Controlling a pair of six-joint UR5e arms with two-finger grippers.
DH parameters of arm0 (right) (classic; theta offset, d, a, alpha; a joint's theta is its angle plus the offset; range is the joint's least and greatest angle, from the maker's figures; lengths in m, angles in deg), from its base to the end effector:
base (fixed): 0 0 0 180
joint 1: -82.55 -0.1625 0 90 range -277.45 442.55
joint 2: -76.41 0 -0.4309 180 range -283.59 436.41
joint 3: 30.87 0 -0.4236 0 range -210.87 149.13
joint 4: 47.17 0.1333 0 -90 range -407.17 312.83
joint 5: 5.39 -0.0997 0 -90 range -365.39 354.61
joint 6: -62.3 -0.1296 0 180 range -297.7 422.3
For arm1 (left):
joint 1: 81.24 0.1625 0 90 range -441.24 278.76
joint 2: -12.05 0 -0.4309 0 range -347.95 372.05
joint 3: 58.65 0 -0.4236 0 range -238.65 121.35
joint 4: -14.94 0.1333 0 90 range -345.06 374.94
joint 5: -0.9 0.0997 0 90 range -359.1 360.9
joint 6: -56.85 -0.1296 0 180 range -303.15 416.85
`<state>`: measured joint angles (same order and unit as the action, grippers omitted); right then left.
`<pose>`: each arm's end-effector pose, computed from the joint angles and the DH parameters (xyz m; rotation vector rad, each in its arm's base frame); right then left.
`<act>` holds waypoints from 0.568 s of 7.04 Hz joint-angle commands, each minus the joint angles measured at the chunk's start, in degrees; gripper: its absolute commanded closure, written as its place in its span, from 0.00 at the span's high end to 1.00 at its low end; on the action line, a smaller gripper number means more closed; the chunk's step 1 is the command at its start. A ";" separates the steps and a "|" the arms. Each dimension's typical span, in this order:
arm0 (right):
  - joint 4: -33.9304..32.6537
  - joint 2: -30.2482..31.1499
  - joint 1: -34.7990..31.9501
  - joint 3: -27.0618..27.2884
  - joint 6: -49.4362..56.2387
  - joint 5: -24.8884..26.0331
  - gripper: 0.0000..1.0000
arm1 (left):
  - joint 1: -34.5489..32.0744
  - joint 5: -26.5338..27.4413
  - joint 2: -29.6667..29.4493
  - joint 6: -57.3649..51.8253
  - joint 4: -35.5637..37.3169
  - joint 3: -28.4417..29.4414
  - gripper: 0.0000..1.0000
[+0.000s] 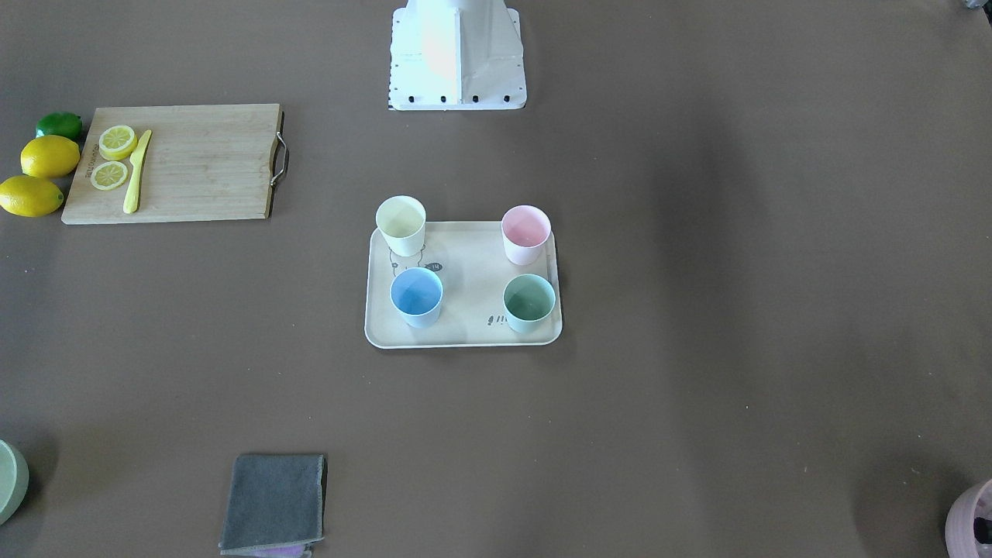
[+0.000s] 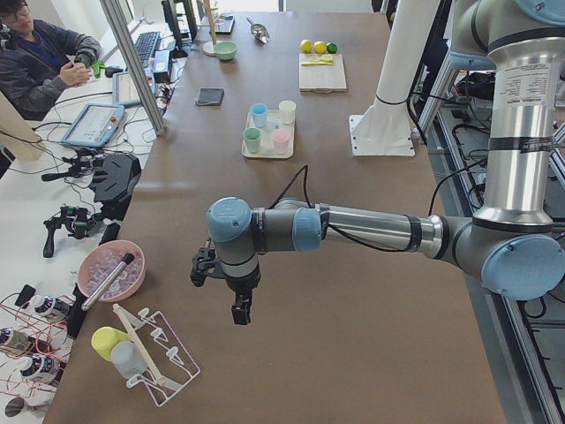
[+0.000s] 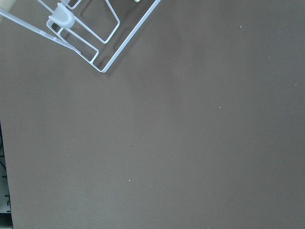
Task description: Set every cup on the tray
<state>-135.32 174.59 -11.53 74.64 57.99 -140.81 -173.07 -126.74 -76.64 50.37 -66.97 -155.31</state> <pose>0.0745 -0.4677 0.6089 0.1502 -0.7914 0.0749 -0.0703 -0.5046 0.6611 0.0016 0.6585 0.0625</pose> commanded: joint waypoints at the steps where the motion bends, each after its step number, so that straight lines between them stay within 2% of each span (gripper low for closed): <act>1: -0.09 1.39 -0.58 0.23 0.01 -2.31 1.00 | -0.02 -0.14 1.50 0.85 -2.55 1.12 0.98; 3: 0.44 3.06 -0.06 -0.82 0.10 -2.57 1.00 | -0.37 -0.58 1.42 0.85 -2.55 0.24 0.98; 4: 0.27 3.33 1.34 -1.17 0.10 -1.96 1.00 | -0.54 -3.63 1.68 0.85 -2.46 -0.28 0.98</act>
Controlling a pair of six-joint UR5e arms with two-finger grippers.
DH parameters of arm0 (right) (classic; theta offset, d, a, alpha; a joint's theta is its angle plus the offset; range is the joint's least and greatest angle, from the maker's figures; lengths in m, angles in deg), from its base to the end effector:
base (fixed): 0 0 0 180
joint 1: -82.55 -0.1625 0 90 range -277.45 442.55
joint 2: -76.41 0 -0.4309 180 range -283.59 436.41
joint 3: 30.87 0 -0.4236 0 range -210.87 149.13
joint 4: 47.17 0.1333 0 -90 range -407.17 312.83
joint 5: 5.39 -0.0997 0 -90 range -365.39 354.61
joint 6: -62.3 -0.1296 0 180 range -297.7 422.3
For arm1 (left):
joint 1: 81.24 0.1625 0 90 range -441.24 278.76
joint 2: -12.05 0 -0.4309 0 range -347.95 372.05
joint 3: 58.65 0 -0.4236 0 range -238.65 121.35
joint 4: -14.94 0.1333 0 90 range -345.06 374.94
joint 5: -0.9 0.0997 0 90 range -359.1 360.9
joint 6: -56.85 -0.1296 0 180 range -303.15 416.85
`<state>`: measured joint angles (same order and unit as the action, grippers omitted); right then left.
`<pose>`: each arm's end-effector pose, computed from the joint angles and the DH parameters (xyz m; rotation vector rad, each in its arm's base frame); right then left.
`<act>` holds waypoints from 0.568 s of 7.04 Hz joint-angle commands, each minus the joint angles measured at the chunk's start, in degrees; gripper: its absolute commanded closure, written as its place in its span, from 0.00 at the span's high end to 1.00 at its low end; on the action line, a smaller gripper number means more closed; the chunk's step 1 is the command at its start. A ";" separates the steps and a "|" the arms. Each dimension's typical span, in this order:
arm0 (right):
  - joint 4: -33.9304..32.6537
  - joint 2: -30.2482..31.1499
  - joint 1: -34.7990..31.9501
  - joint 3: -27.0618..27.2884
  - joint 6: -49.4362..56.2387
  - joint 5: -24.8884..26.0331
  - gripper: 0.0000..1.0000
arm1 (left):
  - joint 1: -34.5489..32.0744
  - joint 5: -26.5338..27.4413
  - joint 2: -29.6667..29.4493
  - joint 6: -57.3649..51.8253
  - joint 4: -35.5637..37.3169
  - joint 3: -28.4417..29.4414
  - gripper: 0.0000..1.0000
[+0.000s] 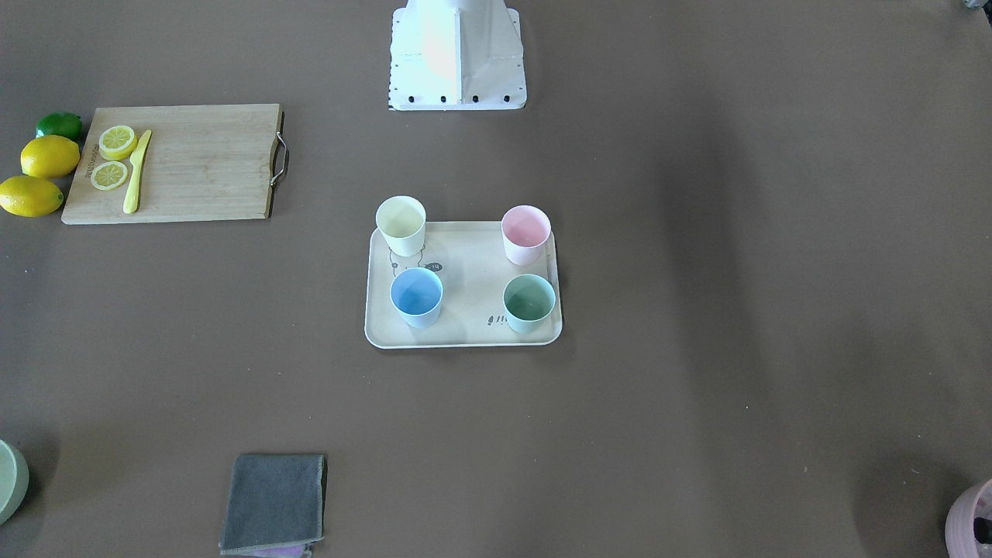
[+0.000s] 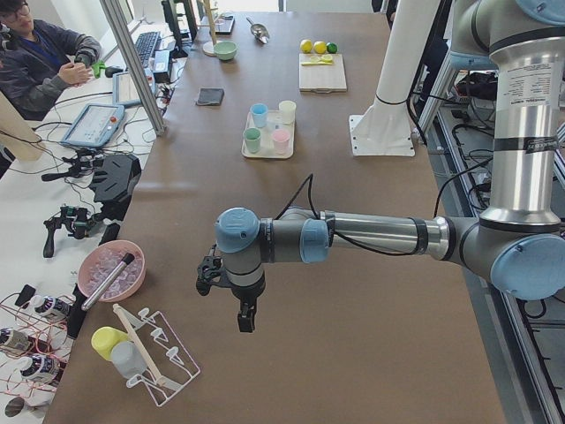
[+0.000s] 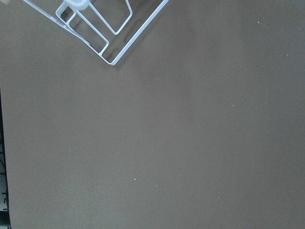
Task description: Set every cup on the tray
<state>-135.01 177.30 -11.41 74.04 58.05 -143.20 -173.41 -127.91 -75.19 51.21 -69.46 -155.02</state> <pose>0.0682 -0.4460 0.6317 0.0994 -0.8341 0.0898 -0.0709 -0.4958 0.6706 0.0128 0.6781 0.0465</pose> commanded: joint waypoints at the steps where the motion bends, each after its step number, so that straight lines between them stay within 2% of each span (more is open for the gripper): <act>1: 0.13 0.63 3.06 -0.59 0.03 0.44 1.00 | -0.21 -8.15 2.14 0.01 -0.07 -0.32 0.98; 4: 0.22 0.63 6.93 -0.50 -0.06 0.61 1.00 | -0.30 -7.77 2.52 0.01 -0.07 -1.37 0.98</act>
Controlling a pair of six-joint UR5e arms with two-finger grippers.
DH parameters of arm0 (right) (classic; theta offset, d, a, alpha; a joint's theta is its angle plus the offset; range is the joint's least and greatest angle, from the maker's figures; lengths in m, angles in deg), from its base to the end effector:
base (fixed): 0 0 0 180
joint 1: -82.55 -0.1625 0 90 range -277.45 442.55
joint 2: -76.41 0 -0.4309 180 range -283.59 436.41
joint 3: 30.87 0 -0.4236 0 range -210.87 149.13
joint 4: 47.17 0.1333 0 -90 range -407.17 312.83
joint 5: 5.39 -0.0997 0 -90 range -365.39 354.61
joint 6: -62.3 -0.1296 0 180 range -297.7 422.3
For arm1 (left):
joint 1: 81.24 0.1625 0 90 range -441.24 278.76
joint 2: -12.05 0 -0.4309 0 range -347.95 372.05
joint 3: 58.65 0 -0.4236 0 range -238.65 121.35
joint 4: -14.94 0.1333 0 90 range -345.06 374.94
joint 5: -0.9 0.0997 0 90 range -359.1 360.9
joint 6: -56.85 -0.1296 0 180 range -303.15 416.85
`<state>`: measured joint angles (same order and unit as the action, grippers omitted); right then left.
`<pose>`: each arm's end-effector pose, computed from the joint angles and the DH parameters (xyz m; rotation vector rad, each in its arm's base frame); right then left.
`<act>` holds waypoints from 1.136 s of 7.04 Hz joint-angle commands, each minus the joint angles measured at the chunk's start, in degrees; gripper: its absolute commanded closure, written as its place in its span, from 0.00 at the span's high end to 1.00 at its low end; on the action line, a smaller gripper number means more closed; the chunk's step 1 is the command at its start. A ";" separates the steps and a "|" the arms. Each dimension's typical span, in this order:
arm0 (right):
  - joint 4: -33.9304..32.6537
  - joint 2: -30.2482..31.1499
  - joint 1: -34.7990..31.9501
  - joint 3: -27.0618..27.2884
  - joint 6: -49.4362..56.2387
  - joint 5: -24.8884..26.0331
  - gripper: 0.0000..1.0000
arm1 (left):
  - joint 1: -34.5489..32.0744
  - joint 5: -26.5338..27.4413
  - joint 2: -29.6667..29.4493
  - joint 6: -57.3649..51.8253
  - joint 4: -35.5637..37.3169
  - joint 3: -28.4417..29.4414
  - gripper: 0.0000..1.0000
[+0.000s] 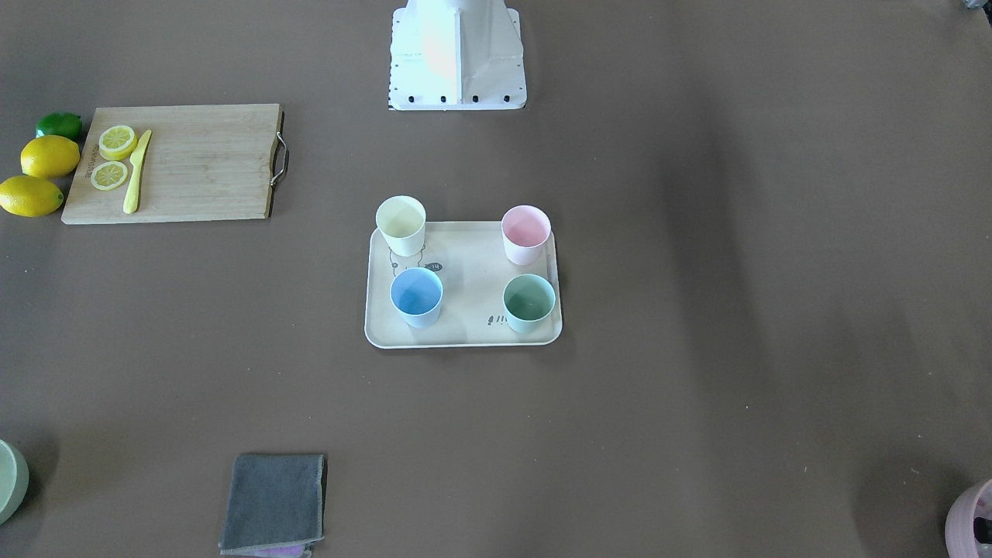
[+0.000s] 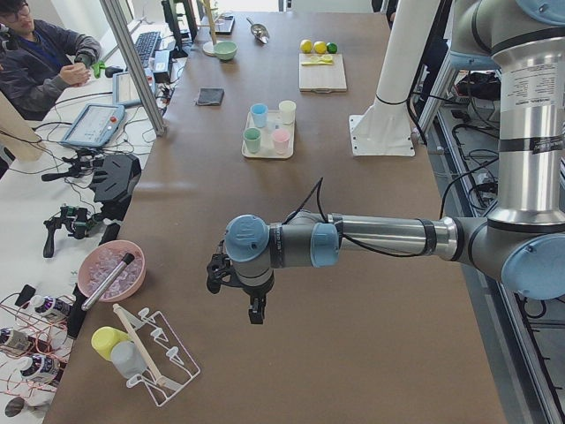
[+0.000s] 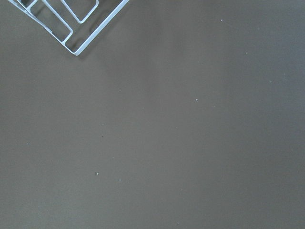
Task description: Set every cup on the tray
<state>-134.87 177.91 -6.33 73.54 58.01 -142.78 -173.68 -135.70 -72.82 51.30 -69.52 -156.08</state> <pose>0.0292 -0.4451 0.6416 0.0466 -0.8296 0.0145 -0.0595 -0.4771 0.6692 0.0034 0.8149 0.0282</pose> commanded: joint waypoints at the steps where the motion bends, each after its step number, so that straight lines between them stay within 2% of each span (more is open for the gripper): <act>1: 0.07 0.02 2.47 0.00 -0.01 0.28 1.00 | -0.02 0.11 0.93 -0.08 0.08 -1.52 0.98; 4: 0.07 2.21 2.57 -0.17 -0.01 0.89 1.00 | -0.02 0.28 1.37 -0.17 0.00 -2.23 0.98; 6: 0.07 2.30 2.22 0.00 0.08 3.09 1.00 | -0.02 0.28 1.37 -0.17 0.00 -2.50 0.98; 7: -0.28 2.21 -0.39 0.09 0.08 3.10 1.00 | -0.02 0.37 1.29 -0.17 -0.26 -2.59 0.98; 8: -0.54 2.48 -5.73 0.09 0.08 3.10 1.00 | -0.11 0.37 1.37 -0.17 -1.66 -2.50 0.98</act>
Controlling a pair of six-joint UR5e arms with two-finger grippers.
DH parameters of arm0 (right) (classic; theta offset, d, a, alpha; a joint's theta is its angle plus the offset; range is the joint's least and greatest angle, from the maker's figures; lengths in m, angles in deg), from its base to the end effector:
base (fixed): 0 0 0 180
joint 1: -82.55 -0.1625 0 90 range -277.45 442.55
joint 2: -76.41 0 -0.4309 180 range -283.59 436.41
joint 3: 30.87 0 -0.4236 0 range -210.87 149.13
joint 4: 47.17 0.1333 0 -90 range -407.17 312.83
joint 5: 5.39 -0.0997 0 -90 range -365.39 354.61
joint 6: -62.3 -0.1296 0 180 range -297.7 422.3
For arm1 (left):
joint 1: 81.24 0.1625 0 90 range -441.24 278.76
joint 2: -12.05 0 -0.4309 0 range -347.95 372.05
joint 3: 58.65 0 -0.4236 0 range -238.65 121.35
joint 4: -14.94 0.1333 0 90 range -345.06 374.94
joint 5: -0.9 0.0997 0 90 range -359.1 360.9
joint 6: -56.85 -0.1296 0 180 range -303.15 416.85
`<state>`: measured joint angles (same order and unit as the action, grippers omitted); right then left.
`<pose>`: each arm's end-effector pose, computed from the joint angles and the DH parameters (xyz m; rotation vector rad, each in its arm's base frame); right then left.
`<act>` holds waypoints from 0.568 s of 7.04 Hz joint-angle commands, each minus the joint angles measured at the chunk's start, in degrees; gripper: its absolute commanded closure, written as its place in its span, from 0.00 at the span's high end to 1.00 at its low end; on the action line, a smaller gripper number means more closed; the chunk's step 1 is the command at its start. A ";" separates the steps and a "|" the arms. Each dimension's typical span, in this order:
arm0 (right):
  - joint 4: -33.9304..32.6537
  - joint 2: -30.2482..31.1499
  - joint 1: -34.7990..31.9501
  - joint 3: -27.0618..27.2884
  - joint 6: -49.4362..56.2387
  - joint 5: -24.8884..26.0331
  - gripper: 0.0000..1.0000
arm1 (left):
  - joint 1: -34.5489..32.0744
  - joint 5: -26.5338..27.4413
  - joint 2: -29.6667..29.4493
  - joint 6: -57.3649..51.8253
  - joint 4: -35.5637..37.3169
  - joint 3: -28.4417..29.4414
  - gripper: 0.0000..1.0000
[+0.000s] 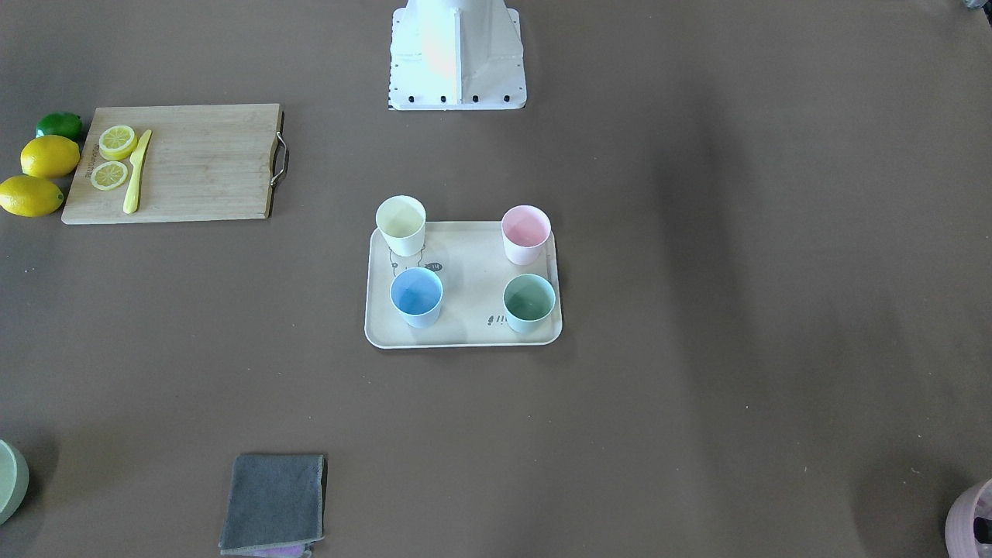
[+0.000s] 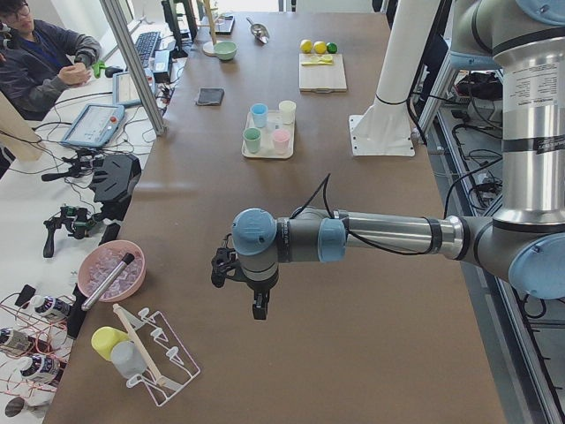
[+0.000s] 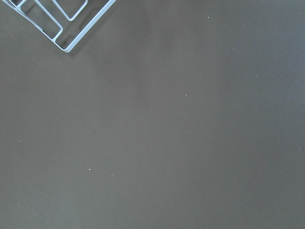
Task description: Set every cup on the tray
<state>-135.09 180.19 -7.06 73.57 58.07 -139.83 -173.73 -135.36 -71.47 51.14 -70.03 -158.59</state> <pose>0.0397 -0.4252 0.6638 0.0141 -0.7767 0.0451 -0.0601 -0.4692 0.6574 0.0319 0.8072 0.0420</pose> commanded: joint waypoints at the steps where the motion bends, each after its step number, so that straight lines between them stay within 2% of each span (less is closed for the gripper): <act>1: -0.32 0.80 -7.40 0.15 0.10 1.80 1.00 | 0.02 0.03 0.12 0.08 -1.77 0.09 0.98; 2: -0.32 0.98 -7.25 0.41 0.10 4.51 1.00 | 0.02 0.12 0.03 -0.01 -1.78 0.18 0.98; 4: -0.06 1.33 -6.90 0.24 0.01 3.66 1.00 | -0.06 0.12 0.12 -0.01 -1.78 0.18 0.98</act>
<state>-135.27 181.28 -13.91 73.87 58.15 -136.10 -173.75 -135.25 -71.38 51.14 -71.76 -158.43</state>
